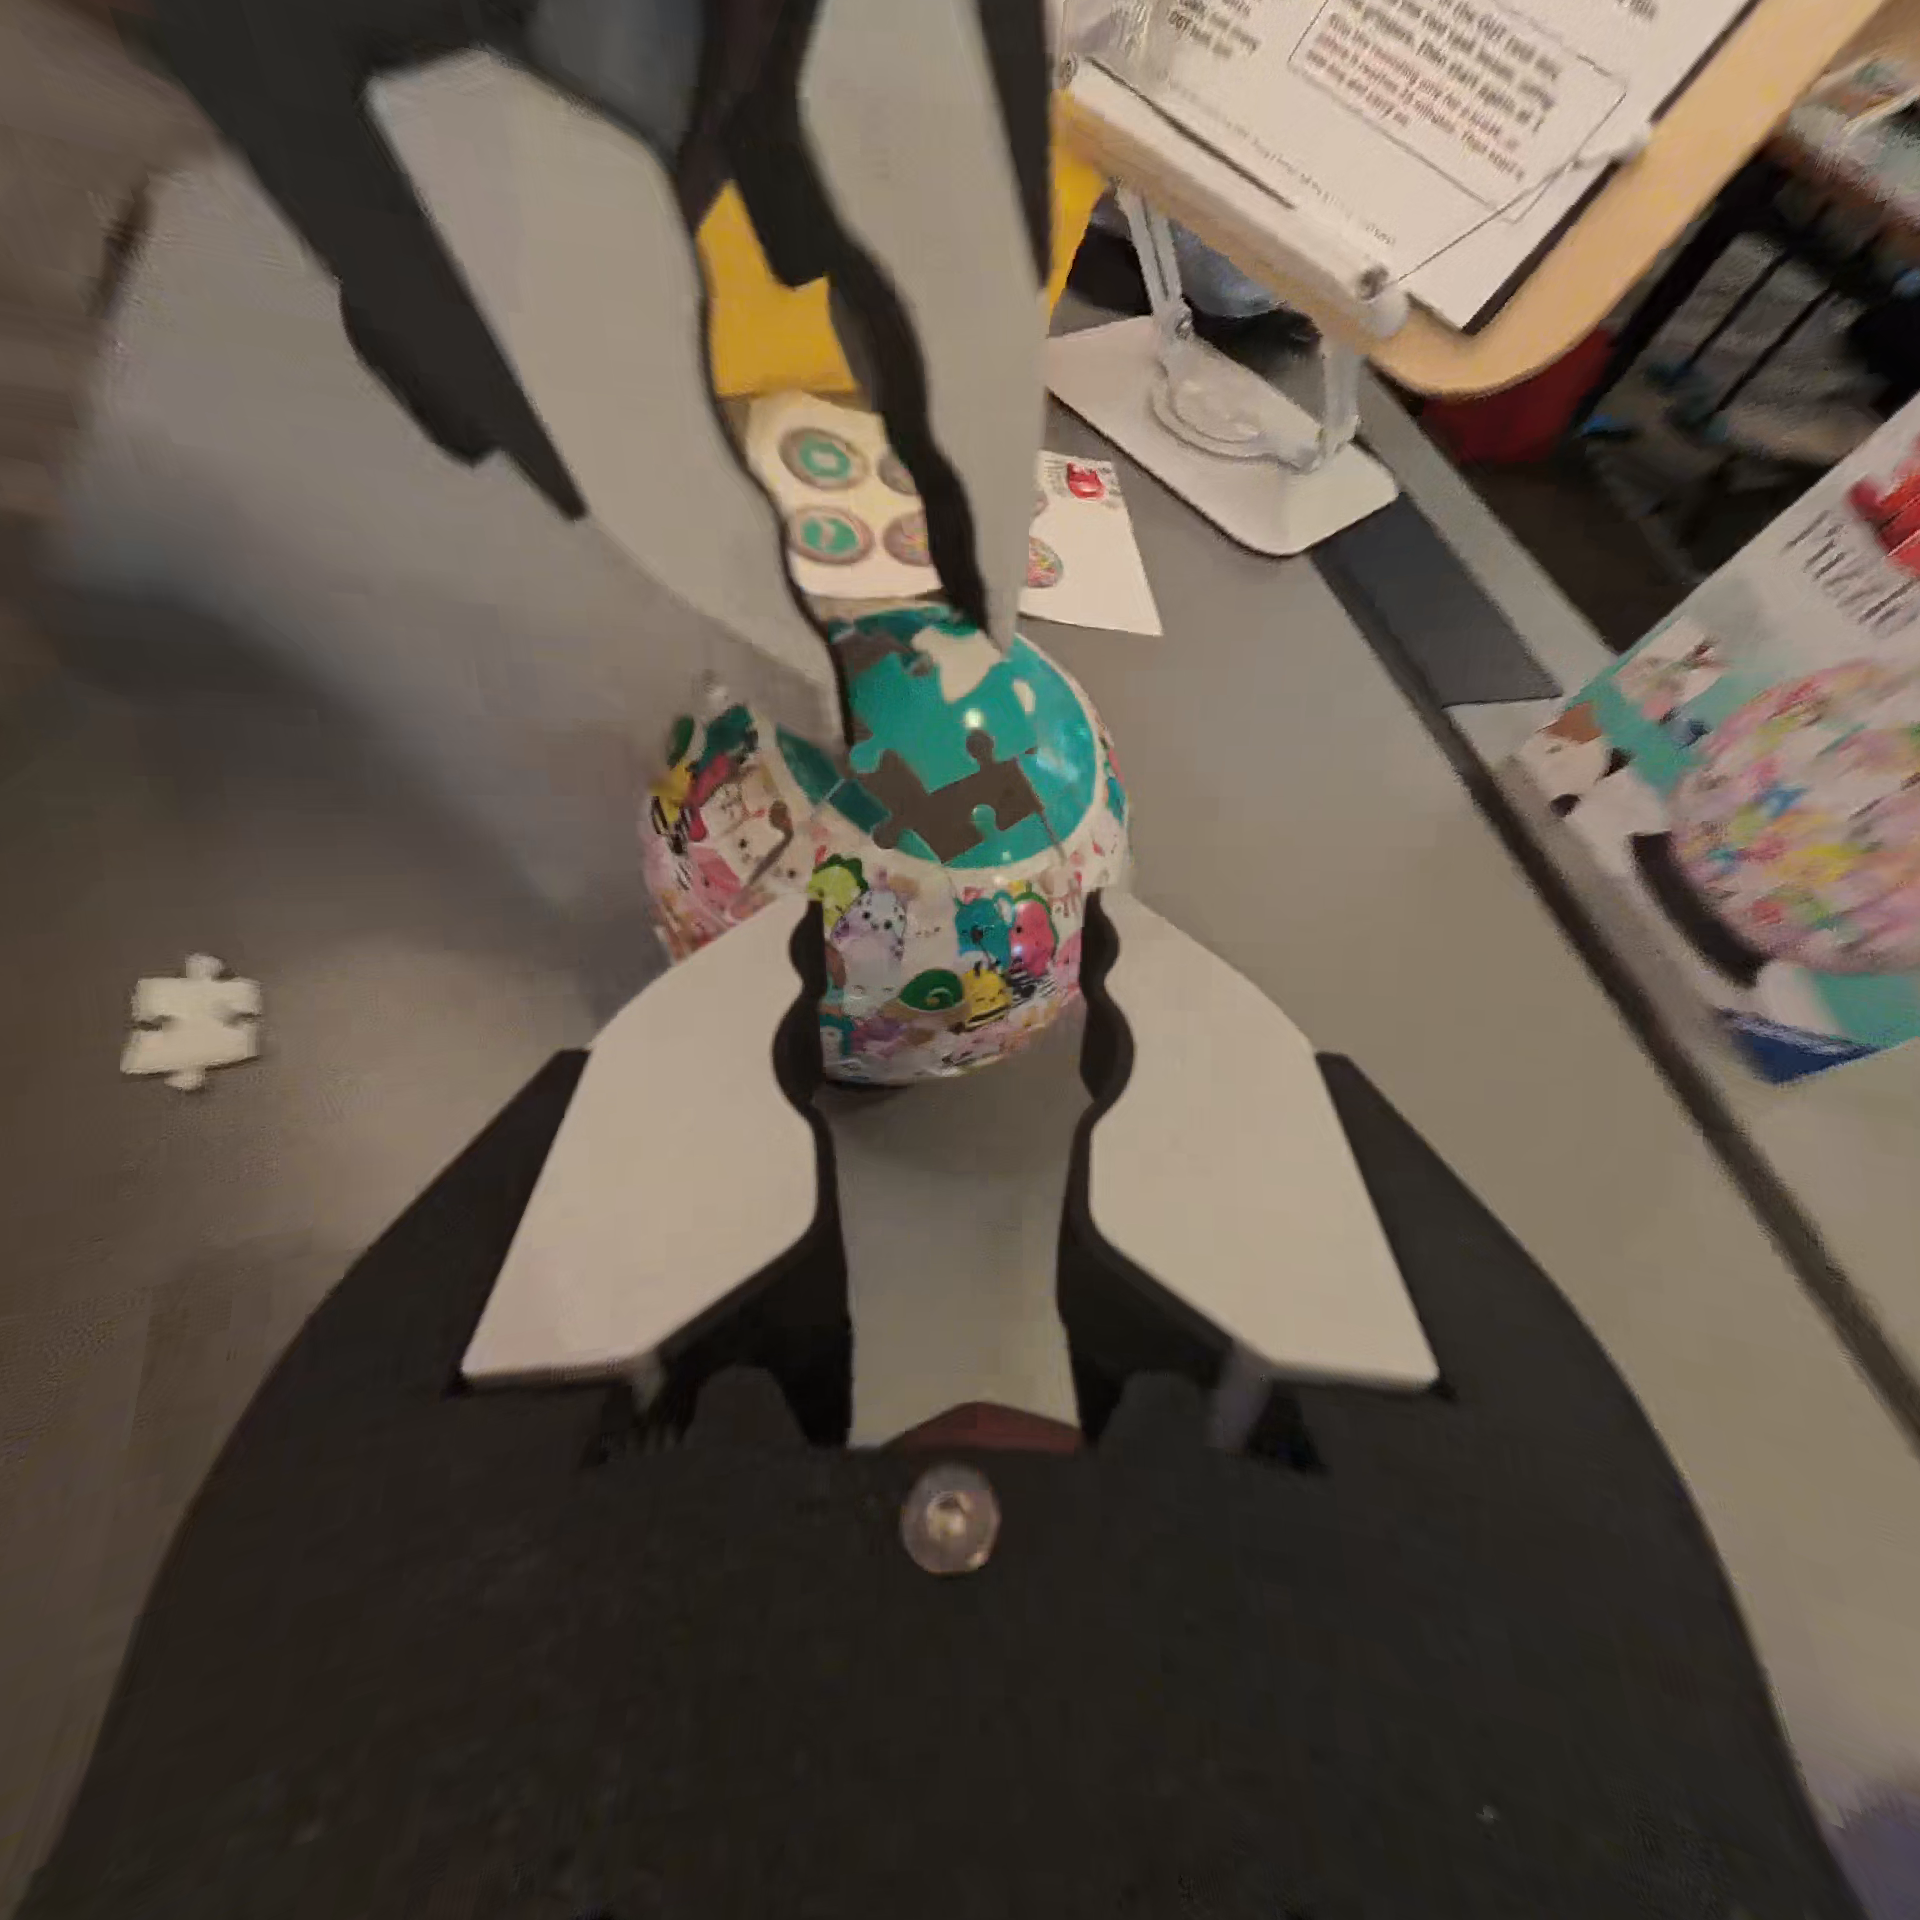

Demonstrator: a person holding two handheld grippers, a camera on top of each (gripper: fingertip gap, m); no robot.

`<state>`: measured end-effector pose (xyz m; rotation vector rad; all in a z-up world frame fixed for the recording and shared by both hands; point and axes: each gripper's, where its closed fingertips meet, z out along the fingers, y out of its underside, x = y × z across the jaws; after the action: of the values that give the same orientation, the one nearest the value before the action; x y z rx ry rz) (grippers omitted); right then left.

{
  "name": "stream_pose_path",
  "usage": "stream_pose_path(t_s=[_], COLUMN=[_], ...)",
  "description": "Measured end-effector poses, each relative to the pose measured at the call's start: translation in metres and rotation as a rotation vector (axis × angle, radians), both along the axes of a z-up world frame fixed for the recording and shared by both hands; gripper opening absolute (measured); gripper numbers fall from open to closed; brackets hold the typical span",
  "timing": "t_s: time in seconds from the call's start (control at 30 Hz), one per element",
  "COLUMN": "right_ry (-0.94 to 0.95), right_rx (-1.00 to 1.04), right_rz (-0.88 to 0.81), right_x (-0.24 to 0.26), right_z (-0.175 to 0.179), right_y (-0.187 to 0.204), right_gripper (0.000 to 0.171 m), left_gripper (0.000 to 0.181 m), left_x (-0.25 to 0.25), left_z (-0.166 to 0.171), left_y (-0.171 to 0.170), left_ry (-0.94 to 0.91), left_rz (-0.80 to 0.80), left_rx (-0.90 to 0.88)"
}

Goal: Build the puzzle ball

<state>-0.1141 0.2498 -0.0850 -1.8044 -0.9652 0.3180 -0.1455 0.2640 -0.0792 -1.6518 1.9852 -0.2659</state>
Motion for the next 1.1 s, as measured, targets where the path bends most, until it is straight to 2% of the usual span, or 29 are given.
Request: stream_pose_path(t_s=[0.17,0.3,1.1], right_ry=[-0.018,0.072,0.217], right_rx=[0.03,0.053,0.102], right_rz=[0.091,0.141,0.245], right_x=[-0.017,-0.022,-0.034], right_z=[-0.008,0.0,-0.001], right_y=[-0.008,-0.012,-0.019], right_gripper=[0.052,0.056,0.067], left_gripper=[0.03,0.03,0.03], left_x=[-0.005,-0.003,0.0], left_z=[-0.006,-0.009,-0.009], left_y=[0.006,0.01,0.005], left_ry=[0.179,0.279,0.497], left_rz=[-0.018,-0.021,0.06], left_rx=[-0.017,0.017,-0.005])
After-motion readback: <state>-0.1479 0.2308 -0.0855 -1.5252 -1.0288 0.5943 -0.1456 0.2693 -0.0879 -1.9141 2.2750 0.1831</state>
